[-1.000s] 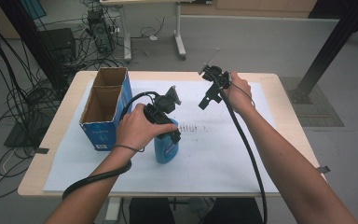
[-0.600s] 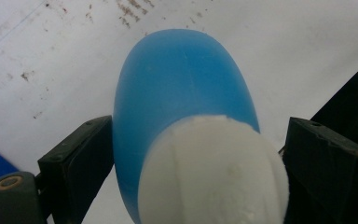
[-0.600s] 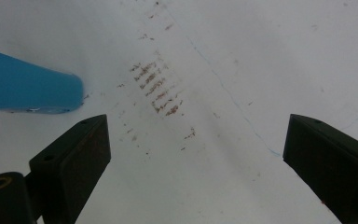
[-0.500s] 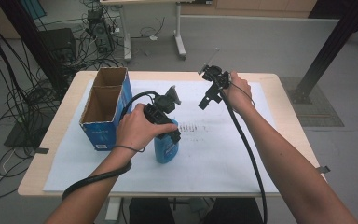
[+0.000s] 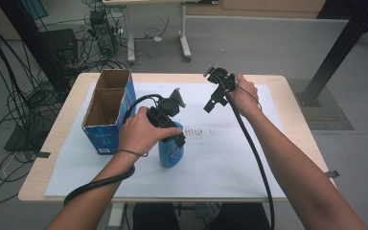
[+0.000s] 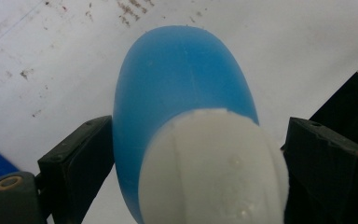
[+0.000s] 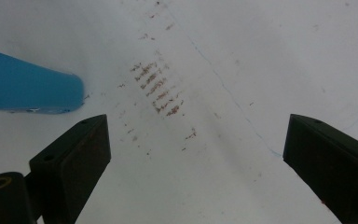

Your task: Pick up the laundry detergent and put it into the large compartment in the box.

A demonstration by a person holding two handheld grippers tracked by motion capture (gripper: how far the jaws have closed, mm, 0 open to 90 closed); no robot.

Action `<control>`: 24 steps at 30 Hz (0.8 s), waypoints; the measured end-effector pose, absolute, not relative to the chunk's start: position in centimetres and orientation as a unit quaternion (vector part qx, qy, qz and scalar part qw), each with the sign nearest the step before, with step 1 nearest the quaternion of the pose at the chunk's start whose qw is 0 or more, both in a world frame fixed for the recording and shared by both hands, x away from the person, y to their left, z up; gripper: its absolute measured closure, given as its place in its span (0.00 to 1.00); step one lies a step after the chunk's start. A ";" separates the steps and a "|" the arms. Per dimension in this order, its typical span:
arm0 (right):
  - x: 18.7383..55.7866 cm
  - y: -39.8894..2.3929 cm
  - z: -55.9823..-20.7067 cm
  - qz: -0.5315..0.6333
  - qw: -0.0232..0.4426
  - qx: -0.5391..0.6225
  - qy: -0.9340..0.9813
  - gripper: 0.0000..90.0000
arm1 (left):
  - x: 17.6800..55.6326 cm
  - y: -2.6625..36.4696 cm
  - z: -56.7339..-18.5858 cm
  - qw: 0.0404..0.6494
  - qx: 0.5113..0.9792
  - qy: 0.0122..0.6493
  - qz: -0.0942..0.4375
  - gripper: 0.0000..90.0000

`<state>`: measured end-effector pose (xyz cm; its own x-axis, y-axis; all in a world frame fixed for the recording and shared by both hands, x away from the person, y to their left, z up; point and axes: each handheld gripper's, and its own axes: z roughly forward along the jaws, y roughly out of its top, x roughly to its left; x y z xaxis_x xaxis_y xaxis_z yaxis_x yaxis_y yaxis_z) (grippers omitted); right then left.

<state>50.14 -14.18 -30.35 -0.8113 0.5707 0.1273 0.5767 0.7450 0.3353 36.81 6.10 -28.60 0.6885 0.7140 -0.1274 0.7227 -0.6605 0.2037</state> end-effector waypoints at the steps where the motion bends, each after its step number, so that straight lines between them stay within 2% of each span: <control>1: 50.1 -14.2 -30.3 -0.182 0.008 -0.306 -0.935 0.08 | 36.8 6.1 -28.6 0.120 0.911 0.394 -0.018 0.11; 24: 50.1 -14.1 -30.3 -0.180 0.006 -0.303 -0.936 0.08 | 36.7 5.9 -28.5 0.121 0.912 0.392 -0.017 0.11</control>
